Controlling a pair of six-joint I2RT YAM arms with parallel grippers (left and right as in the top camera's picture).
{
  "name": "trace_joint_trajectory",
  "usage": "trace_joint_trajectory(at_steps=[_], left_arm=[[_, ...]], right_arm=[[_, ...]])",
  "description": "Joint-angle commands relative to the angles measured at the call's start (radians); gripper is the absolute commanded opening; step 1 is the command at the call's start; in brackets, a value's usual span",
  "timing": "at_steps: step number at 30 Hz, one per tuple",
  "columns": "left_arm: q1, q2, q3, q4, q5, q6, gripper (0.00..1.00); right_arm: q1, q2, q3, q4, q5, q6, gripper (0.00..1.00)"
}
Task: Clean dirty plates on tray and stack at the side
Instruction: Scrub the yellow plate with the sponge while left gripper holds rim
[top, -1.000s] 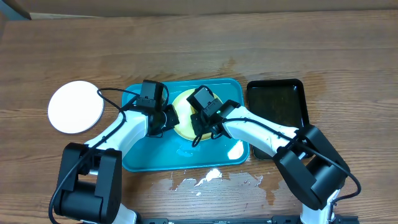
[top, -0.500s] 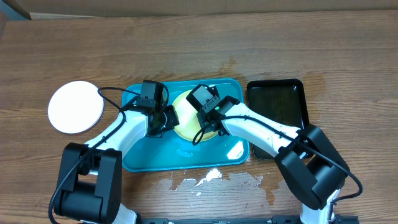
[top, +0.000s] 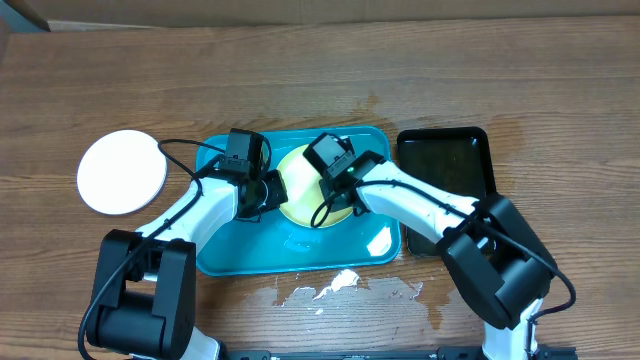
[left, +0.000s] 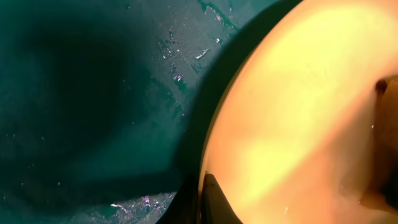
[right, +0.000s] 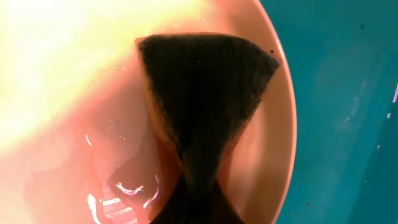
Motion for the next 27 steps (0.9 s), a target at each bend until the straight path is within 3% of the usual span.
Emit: trace_joint_trajectory(at_steps=[1, 8, 27], left_arm=[[-0.002, 0.013, -0.010, -0.023, -0.034, 0.056, 0.04], [-0.002, 0.013, -0.010, -0.037, -0.033, 0.127, 0.04], [-0.002, 0.013, -0.010, -0.059, -0.032, 0.179, 0.04]], right_arm=[[-0.059, 0.023, 0.016, 0.007, -0.136, -0.006, 0.04], [-0.158, 0.023, 0.016, 0.043, -0.302, -0.053, 0.04], [-0.152, 0.087, 0.016, 0.126, -0.322, -0.078, 0.04]])
